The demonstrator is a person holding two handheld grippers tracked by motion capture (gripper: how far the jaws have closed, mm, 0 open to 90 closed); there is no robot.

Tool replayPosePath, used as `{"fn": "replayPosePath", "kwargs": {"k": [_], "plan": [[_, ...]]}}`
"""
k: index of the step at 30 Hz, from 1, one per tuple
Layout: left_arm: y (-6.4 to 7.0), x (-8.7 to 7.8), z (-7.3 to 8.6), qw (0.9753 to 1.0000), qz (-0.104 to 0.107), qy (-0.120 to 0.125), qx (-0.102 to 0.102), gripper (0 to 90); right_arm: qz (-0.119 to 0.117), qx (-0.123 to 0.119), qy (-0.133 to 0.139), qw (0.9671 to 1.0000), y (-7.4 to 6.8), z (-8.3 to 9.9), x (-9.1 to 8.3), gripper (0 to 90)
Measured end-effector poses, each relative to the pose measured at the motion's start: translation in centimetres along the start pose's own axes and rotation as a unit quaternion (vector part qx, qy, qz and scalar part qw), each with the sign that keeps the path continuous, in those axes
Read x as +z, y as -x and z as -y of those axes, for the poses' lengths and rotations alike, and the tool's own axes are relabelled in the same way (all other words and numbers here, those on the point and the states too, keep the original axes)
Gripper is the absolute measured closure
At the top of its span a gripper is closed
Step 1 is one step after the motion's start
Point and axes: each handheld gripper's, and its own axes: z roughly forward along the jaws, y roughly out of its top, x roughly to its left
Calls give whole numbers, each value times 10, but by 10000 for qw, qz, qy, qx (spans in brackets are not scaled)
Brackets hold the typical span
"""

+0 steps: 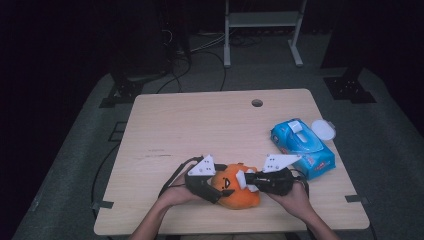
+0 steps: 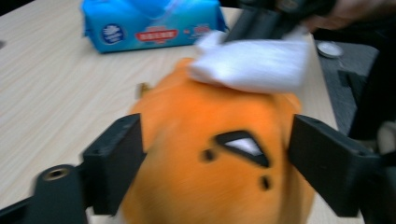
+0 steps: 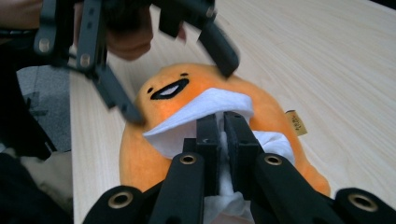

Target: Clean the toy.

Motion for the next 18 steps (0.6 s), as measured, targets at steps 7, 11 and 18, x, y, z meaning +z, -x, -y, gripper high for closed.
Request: {"fn": "replayPosePath", "kwargs": {"k": [7,11,18], "plan": [[0,3,3,9998,110,-137,-87,240,-30,39,7,10000,0,1,-3,843],[6,4,1,9994,118,-237,205,281,-57,-100,37,9999,-5,-8,2,844],[7,1,2,9992,152,-250,256,278,147,27,-46,9999,6,-4,-2,844]]}}
